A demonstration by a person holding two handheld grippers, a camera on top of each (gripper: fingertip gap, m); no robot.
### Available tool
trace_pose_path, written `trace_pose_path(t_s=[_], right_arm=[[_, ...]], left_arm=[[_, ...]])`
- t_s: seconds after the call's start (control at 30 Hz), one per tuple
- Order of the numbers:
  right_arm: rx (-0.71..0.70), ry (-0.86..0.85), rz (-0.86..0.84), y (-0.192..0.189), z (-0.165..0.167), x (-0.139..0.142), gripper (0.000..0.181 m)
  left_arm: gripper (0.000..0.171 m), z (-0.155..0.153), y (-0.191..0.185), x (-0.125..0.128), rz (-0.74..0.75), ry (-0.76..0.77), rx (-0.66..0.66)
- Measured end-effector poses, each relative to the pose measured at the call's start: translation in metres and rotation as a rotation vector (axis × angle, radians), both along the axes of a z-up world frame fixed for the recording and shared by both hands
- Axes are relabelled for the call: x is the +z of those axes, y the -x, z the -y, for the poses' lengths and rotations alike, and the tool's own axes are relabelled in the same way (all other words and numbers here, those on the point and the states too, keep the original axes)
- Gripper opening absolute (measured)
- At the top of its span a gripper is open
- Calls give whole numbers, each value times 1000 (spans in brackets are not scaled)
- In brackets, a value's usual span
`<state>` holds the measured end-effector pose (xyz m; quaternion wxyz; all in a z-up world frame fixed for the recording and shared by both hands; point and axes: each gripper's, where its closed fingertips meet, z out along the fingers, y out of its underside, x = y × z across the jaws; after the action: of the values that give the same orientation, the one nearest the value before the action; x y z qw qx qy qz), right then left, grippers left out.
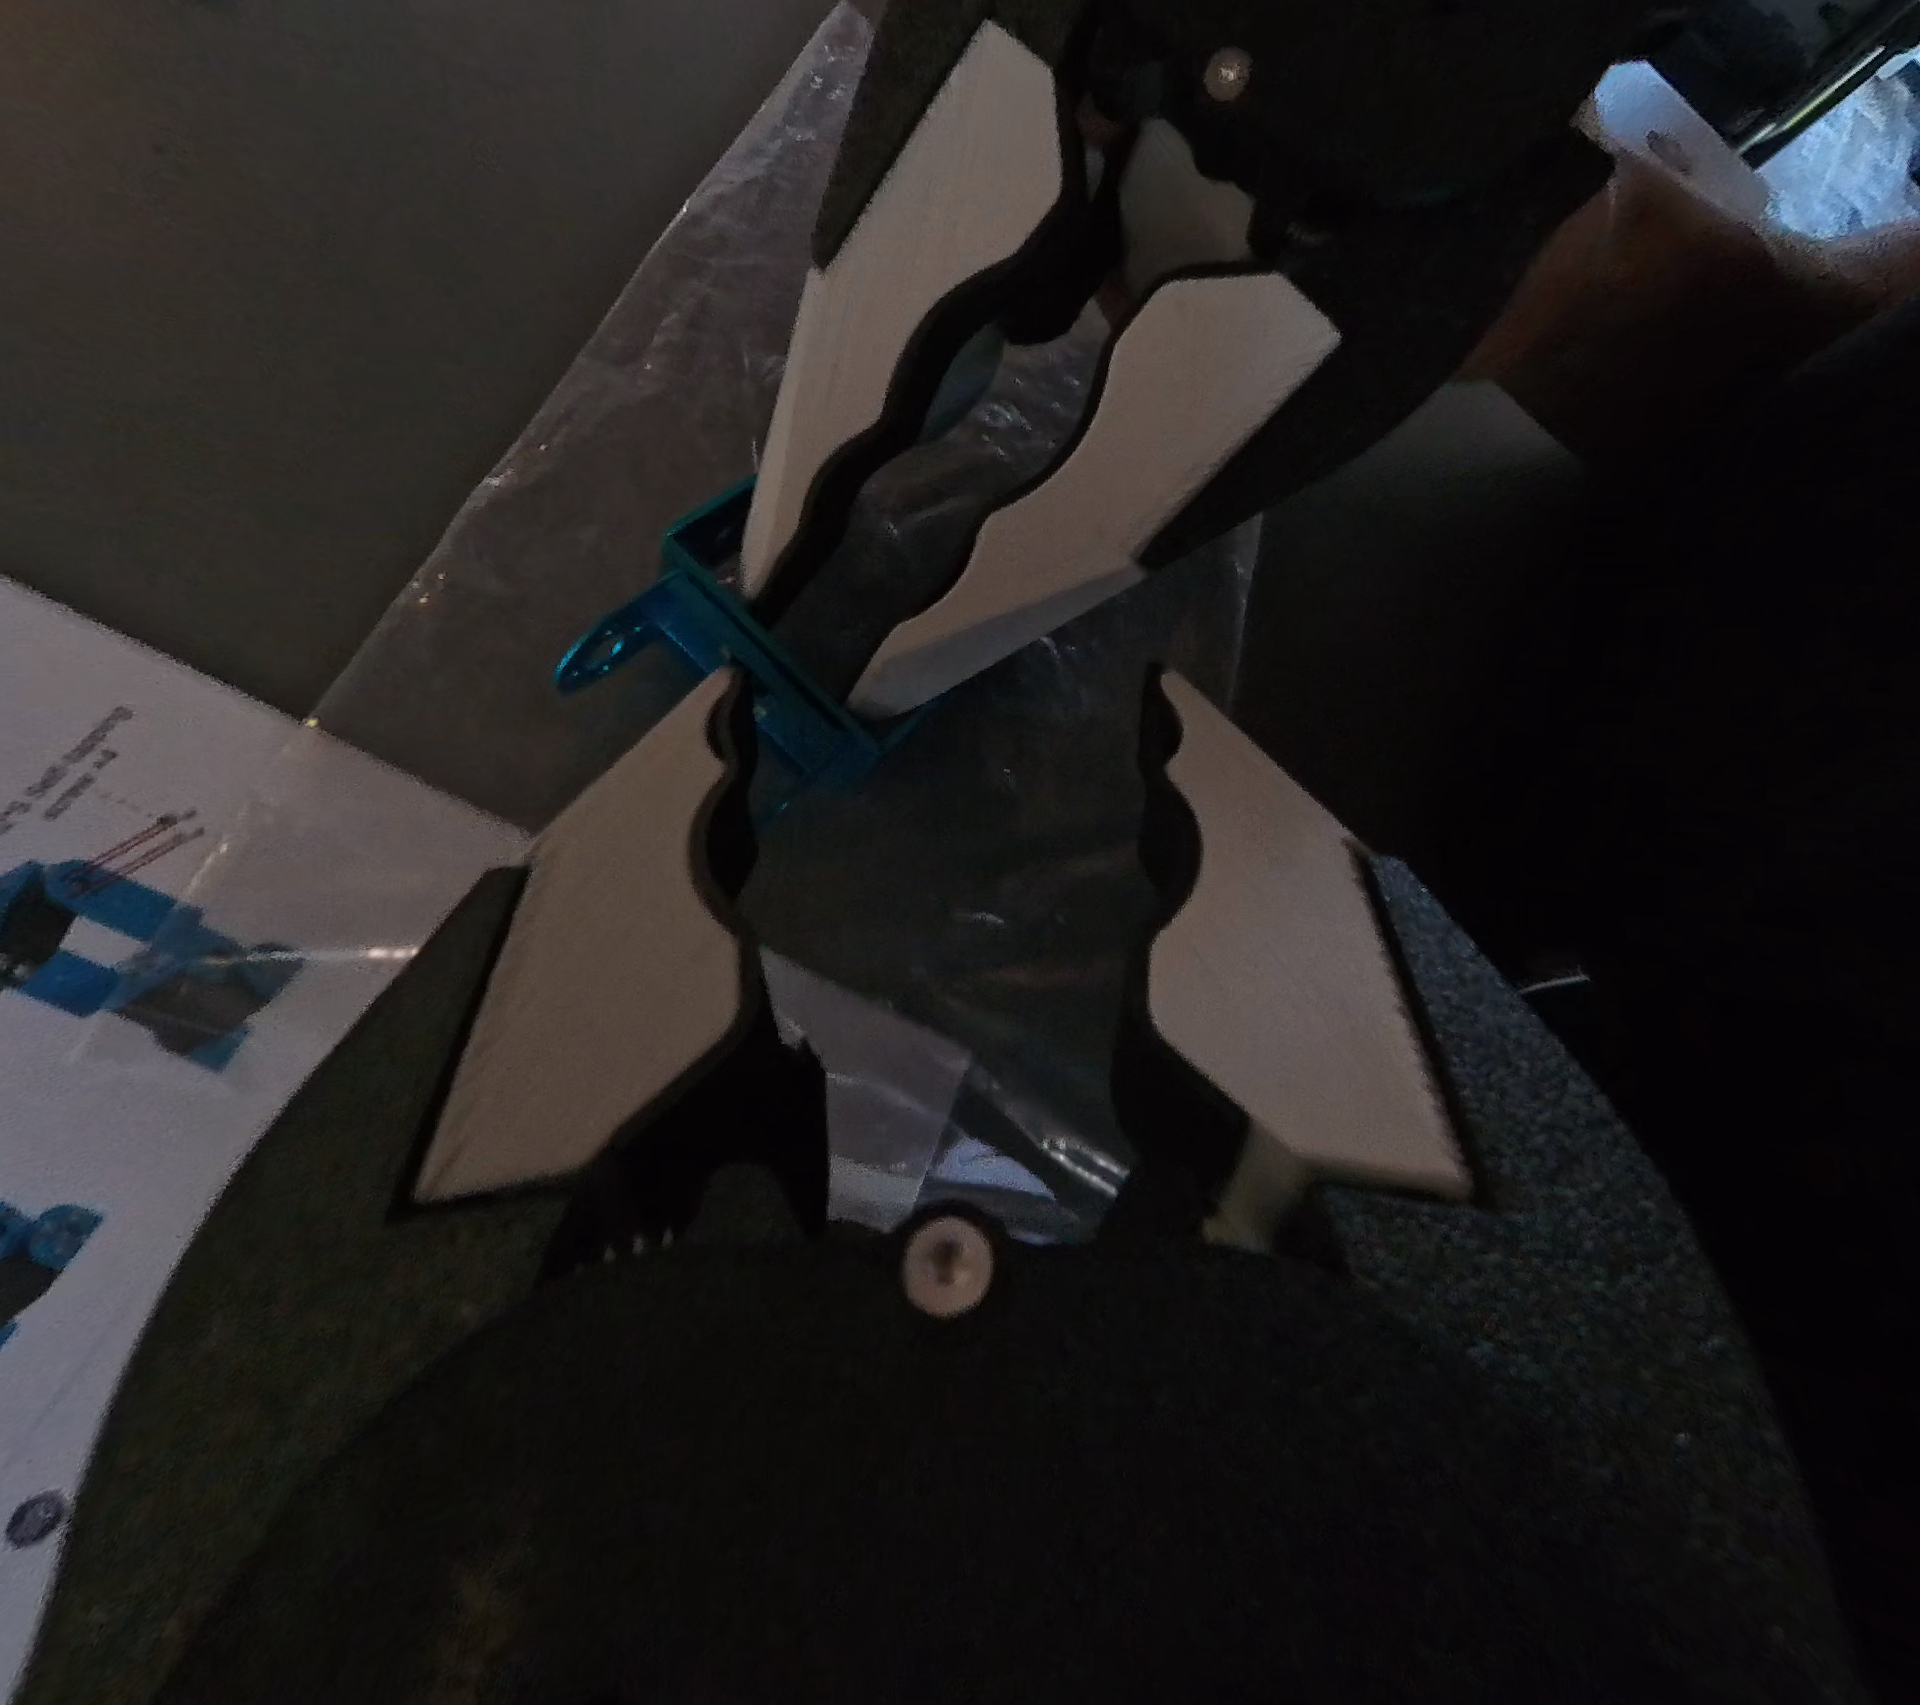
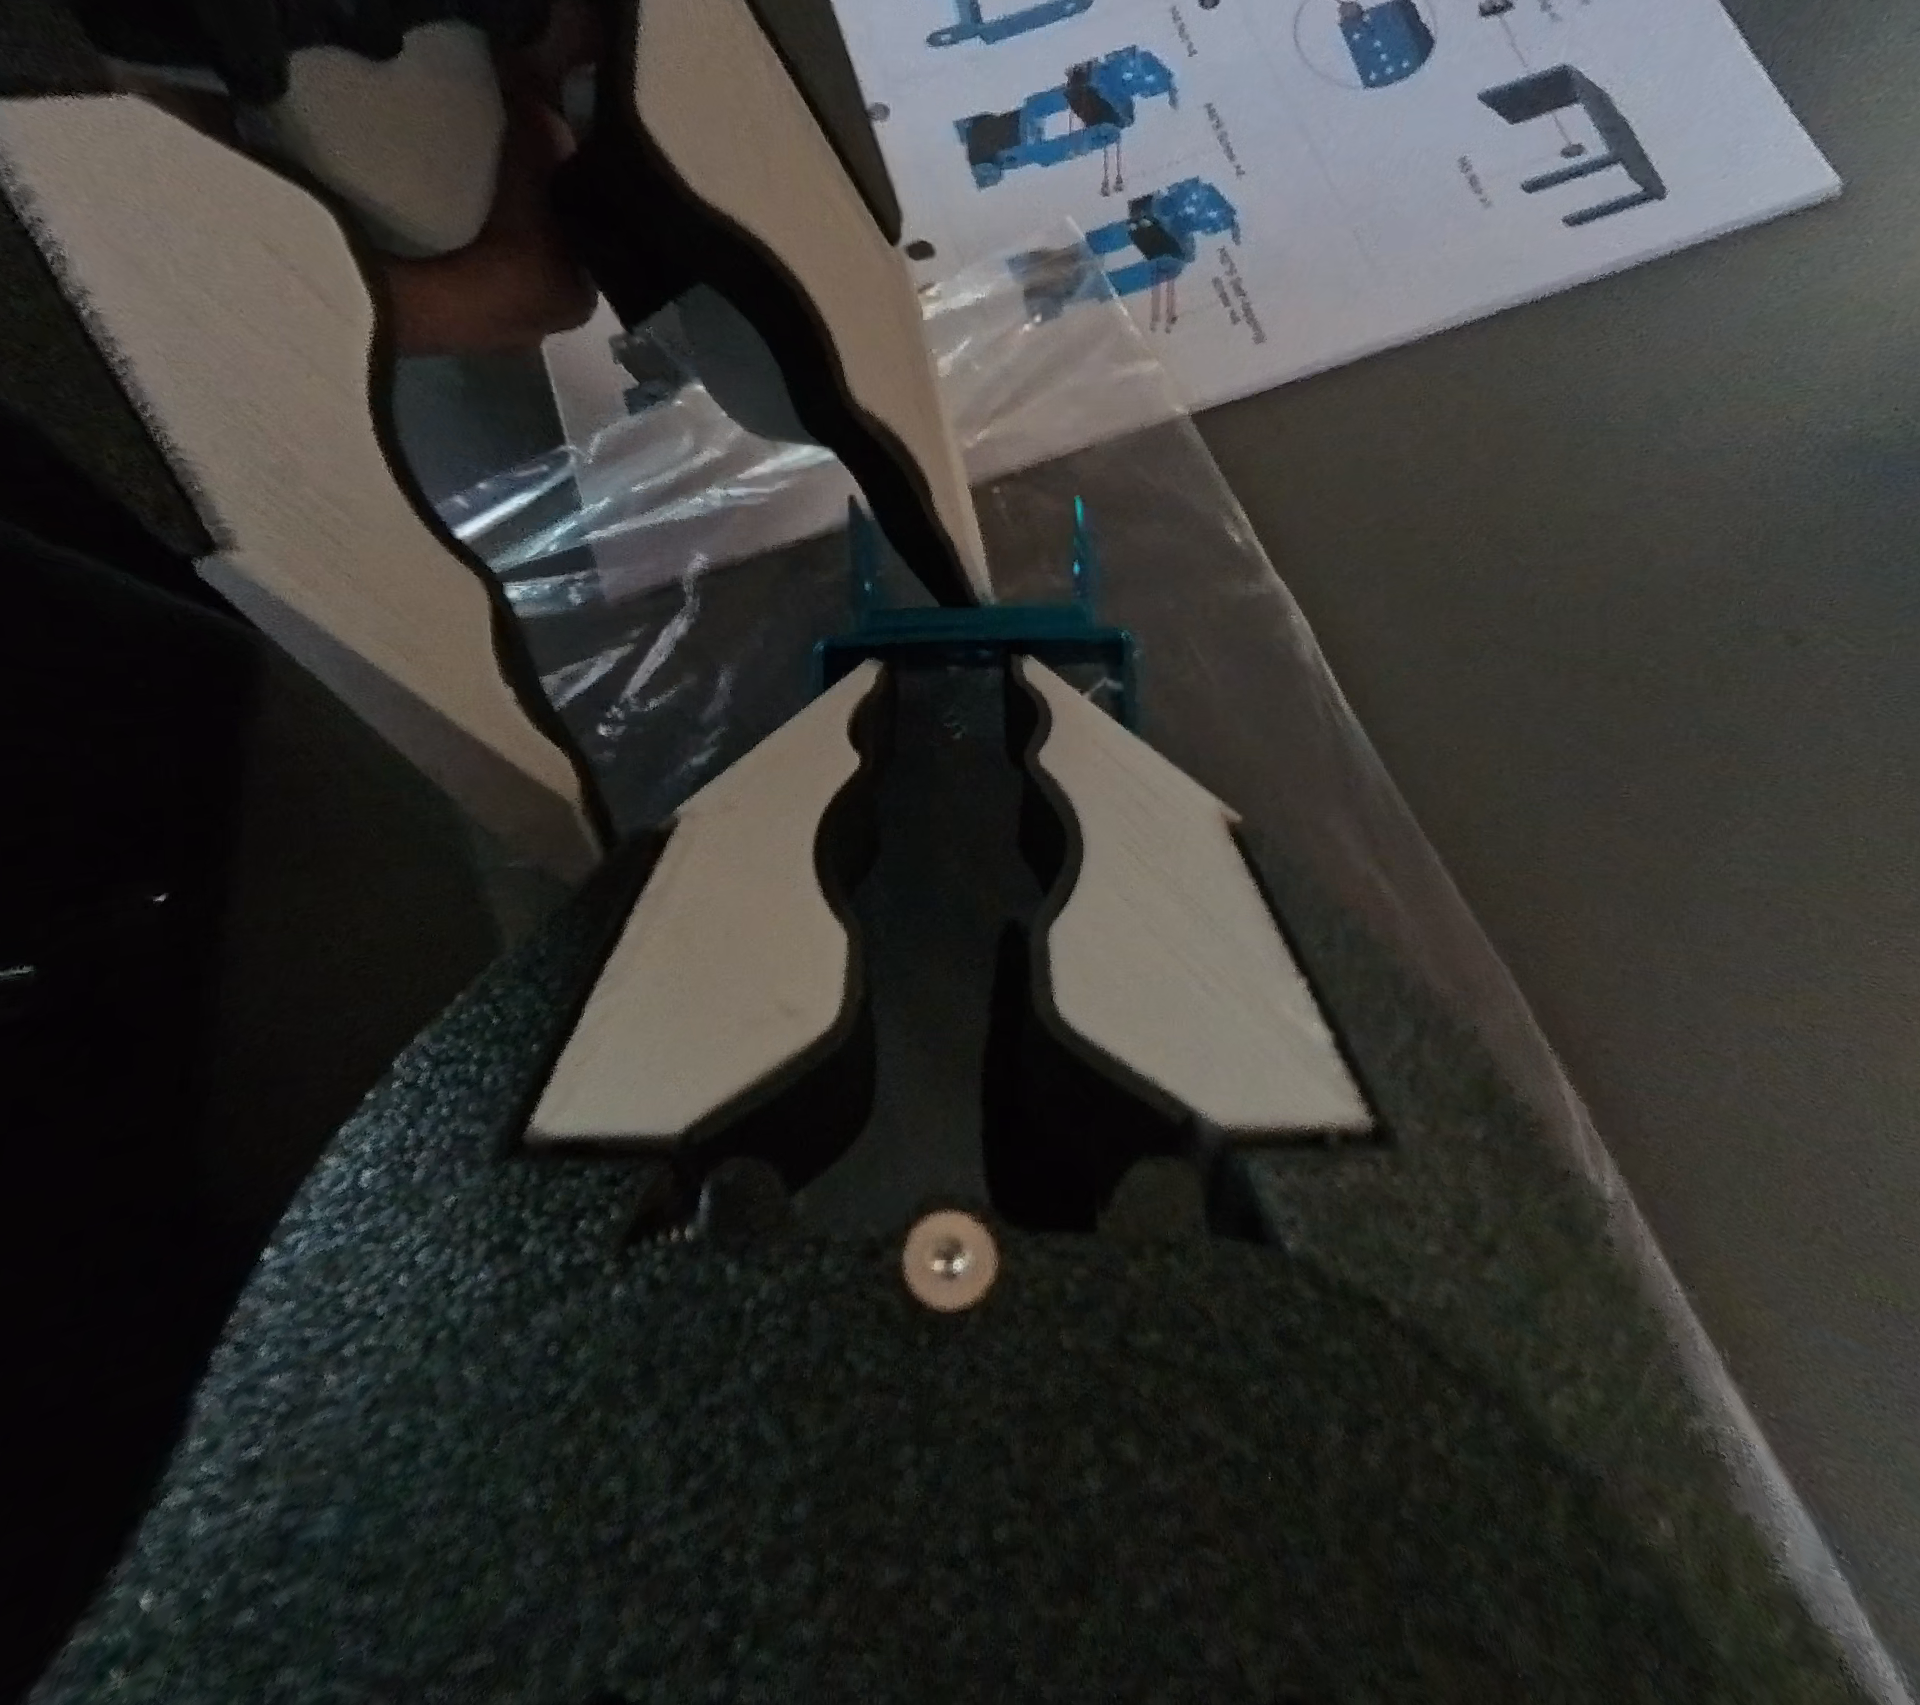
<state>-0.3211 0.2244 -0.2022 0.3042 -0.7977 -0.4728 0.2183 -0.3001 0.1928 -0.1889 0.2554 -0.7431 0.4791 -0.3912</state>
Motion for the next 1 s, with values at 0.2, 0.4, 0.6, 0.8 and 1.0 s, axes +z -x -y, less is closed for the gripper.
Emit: trace_pose_path(t_s=[0.2, 0.4, 0.6, 0.8, 1.0], right_arm=[[79, 8, 45, 14, -2, -5, 20], [111, 68, 120, -10, 6, -11, 22], [139, 73, 158, -11, 8, -14, 18], [194, 51, 200, -6, 8, -15, 15], [248, 12, 231, -4, 11, -15, 7]], left_arm=[[73, -3, 15, -4, -12, -13, 46], [71, -5, 17, -1, 30, 1, 64], [77, -8, 14, -2, 25, -1, 59], [77, -7, 10, -1, 27, -11, 51], [77, -5, 9, -2, 23, -17, 52]])
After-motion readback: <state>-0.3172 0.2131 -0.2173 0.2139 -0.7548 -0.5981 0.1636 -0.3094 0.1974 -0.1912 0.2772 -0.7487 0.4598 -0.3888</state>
